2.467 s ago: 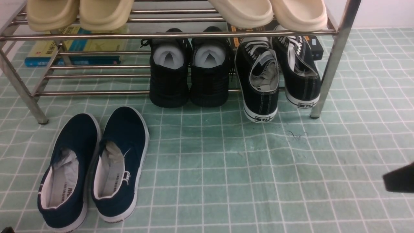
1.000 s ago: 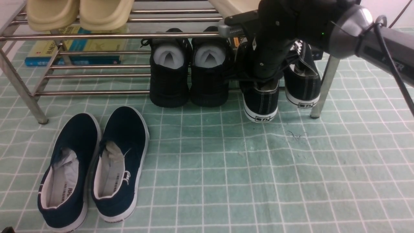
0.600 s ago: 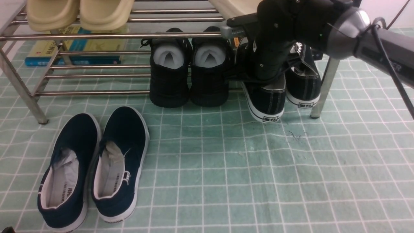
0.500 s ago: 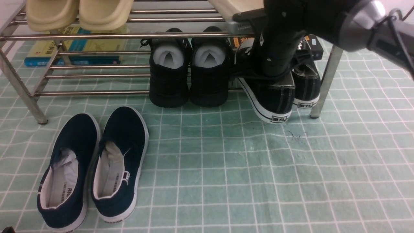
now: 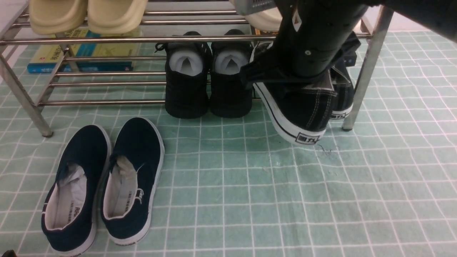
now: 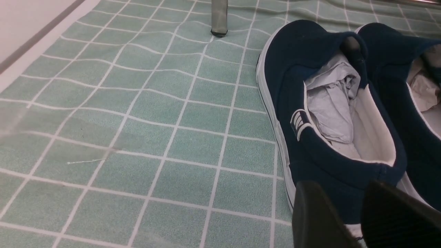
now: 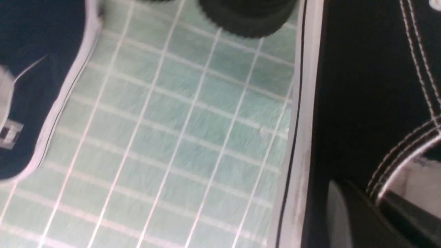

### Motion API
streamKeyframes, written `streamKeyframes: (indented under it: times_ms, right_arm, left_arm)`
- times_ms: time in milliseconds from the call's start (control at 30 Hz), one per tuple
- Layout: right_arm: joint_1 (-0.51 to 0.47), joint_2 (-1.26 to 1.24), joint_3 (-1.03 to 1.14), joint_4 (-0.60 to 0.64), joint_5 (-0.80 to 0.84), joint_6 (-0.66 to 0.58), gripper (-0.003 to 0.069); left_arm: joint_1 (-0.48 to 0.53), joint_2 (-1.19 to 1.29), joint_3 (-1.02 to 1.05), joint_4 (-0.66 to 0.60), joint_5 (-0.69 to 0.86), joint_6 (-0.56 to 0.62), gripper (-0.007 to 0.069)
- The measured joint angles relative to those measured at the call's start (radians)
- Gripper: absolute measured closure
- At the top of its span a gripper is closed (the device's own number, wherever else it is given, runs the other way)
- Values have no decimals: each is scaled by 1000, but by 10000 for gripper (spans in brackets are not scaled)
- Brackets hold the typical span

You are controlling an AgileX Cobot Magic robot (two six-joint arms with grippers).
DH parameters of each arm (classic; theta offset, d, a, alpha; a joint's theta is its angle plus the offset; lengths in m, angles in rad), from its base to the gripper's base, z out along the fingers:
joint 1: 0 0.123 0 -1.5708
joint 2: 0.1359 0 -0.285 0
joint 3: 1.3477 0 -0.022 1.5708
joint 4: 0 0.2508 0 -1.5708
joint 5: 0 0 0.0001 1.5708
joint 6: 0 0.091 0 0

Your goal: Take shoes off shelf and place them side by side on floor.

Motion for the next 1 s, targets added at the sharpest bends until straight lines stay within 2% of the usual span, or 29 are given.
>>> streamKeyframes:
  times_ms: [167,267,467,567,700,1000]
  right_arm:
    - [97,-95,124,0,0,99,644]
    - [189,-163,231,-12,0,212,640]
    - [281,-197,380,-81,-13,407,634]
    - [285,-183,457,-141,-43,497,631]
    - [279,-144,493,-208,-108,556,622]
    - [174,-76,498,-240,-302,566,612]
  left_arm:
    - [0,0,0,1,0,0,385]
    - [0,0,0,2,0,0,385]
    - [0,0,0,8,0,0,384]
    - [0,0,0,21,0,0,383]
    - [0,0,0,39,1,0,383]
    - [0,0,0,44,2,0,383]
